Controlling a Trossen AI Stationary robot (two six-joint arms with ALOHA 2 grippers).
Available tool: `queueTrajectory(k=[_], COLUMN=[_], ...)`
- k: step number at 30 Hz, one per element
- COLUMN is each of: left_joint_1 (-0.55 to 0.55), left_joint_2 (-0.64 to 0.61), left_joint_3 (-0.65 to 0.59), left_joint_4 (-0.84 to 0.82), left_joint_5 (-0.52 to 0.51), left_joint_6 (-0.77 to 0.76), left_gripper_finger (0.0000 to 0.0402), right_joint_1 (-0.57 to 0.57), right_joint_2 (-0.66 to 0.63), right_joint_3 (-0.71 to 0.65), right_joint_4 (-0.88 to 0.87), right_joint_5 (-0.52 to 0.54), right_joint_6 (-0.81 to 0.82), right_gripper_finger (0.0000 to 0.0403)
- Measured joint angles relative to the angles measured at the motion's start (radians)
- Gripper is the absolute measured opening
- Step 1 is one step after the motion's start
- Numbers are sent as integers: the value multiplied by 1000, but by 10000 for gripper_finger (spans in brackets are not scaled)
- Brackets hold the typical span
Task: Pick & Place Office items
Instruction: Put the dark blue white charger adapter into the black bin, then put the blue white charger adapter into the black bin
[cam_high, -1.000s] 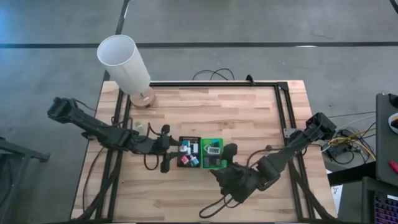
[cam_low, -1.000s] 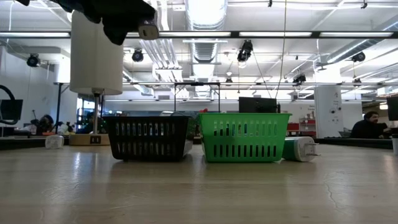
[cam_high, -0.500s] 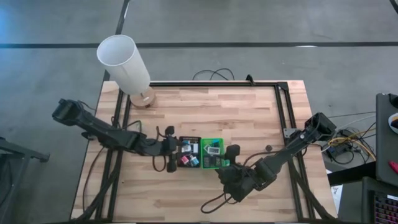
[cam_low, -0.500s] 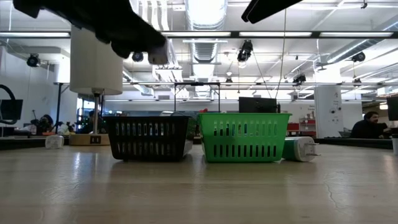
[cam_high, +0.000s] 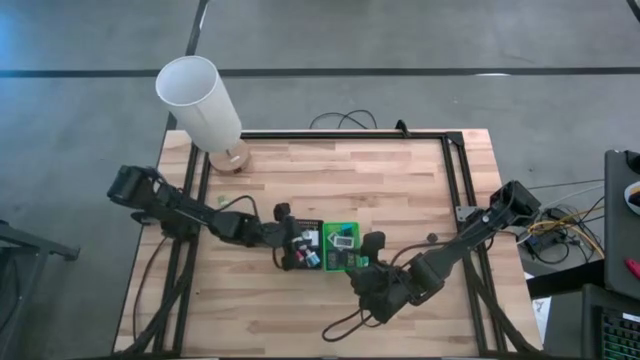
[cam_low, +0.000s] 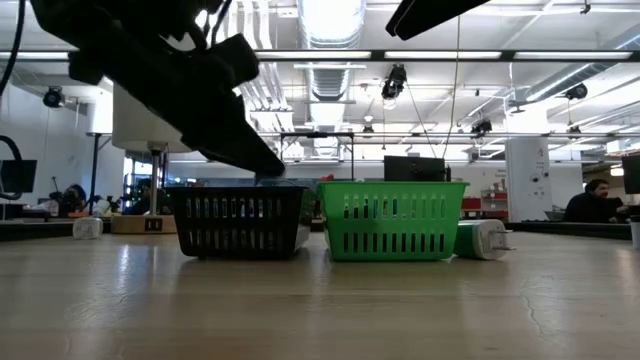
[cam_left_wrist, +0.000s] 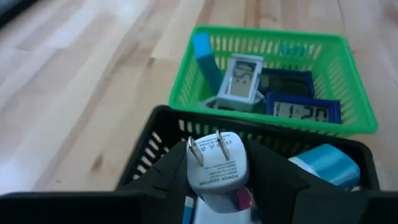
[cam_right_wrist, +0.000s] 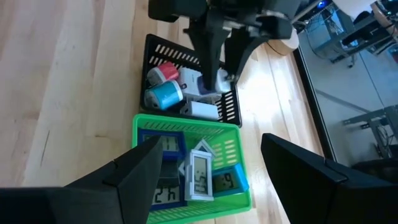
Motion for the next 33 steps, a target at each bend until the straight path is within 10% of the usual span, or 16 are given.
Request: queueTrajectory(k=[10,19,33], left_joint_1=[17,17,15], left_joint_2=[35,34,33], left_joint_3=[19,19,19], left_joint_4=[38,38,114], left_joint_5=[51,53,92], left_joint_6=[-42,-62,-47], left_gripper_finger=[145,280,284], right_joint_1=[-2,-3,-2], right_joint_2=[0,0,-1], right_joint_3=[0,0,-10], right_joint_4=[2,3,7], right_joint_5=[1,36,55], right_joint_6=[-13,-42,-20], right_gripper_finger=[260,254,251])
